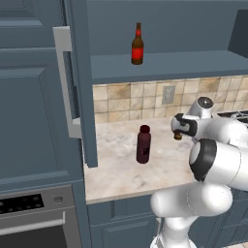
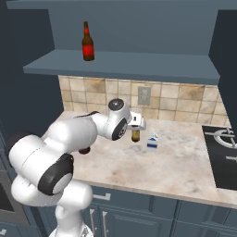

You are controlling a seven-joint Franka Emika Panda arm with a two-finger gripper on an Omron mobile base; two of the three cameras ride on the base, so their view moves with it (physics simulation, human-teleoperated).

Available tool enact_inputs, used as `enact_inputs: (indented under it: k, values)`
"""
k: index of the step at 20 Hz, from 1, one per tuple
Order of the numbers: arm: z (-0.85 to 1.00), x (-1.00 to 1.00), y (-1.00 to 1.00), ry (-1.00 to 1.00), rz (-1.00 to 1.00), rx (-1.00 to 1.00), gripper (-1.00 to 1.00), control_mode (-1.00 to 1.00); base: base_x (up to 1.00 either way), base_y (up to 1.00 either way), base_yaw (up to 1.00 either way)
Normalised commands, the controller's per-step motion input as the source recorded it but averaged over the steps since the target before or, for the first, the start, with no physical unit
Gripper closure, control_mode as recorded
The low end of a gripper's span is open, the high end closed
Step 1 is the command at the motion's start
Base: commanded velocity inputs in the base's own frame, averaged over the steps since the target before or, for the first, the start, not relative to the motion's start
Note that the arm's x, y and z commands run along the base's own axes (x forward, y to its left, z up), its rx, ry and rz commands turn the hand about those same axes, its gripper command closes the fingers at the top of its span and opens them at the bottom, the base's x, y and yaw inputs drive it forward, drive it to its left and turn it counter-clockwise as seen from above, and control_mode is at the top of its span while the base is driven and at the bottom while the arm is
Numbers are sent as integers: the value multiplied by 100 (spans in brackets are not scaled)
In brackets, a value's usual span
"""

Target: Sort all alcoholic drinks to one cabinet, and non-alcoholic drinks to the other.

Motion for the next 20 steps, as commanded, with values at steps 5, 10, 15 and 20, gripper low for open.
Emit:
enact_inputs:
  k: [5, 10, 15, 20]
  values:
    - [-2, 16, -5, 0, 1, 0, -100, -100, 0, 0, 0]
    - [-2, 20, -5, 0, 0, 0, -100, -100, 0, 0, 0]
    - [-1, 18, -4, 0, 0, 0, -100, -100, 0, 0, 0]
    - [-5, 17, -4, 0, 0, 0, -100, -100, 0, 0, 0]
